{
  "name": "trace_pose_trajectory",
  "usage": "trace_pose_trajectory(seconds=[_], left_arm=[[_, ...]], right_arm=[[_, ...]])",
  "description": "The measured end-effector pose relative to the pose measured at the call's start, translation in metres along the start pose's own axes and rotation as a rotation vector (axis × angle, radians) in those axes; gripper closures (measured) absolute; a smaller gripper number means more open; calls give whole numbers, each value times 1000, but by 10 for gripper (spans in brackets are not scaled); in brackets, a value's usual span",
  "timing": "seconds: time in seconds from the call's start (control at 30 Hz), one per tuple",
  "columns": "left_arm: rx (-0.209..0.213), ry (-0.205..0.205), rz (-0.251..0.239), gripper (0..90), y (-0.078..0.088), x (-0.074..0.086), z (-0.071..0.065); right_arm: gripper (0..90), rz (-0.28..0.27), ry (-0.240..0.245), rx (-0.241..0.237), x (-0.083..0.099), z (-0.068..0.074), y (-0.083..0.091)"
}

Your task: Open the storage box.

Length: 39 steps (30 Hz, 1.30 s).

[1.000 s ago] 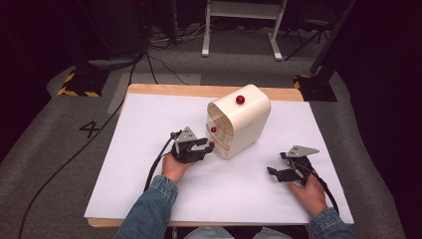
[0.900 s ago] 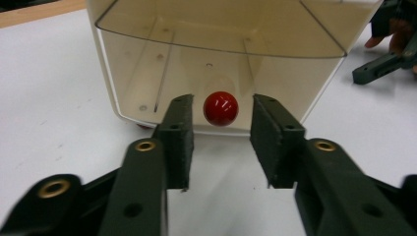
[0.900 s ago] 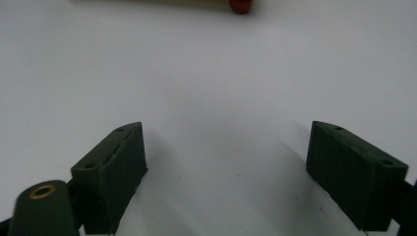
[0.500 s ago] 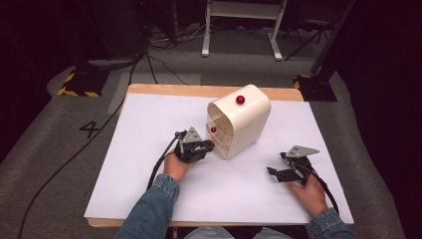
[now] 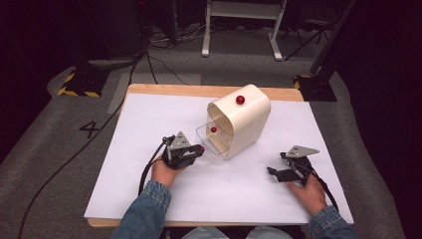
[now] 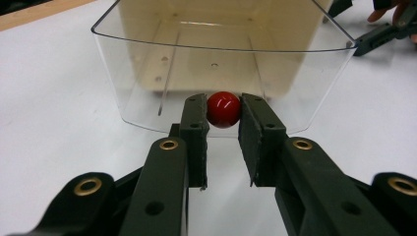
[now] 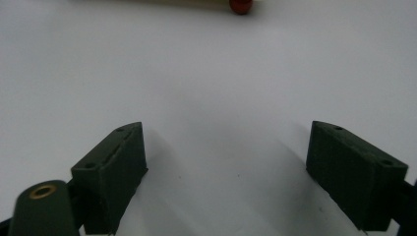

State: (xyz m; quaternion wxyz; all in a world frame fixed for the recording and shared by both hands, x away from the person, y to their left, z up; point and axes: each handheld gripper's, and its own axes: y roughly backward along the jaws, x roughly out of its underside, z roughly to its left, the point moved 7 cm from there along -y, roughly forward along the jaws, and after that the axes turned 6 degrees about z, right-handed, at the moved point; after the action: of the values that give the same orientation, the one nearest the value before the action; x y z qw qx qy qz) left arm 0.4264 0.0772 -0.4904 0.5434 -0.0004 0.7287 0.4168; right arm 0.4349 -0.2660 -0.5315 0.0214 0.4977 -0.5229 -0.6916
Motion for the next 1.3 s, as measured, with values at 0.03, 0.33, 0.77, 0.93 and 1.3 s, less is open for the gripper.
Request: trace_pose_trajectory(seconds=[0.03, 0.33, 0.77, 0.93, 1.3], left_arm=[[0, 0, 0, 734, 0, 0, 0], [-18, 12, 6, 733, 27, 22, 1], [3, 22, 45, 730, 34, 39, 1], [-8, 17, 102, 727, 31, 52, 4], [21, 81, 51, 479, 45, 46, 5]], right_arm=[[154, 1, -1, -2, 0, 0, 0], [156, 3, -10, -12, 0, -1, 0], [157, 4, -12, -15, 0, -1, -1], [157, 3, -11, -15, 0, -1, -1], [157, 4, -11, -15, 0, -1, -1]])
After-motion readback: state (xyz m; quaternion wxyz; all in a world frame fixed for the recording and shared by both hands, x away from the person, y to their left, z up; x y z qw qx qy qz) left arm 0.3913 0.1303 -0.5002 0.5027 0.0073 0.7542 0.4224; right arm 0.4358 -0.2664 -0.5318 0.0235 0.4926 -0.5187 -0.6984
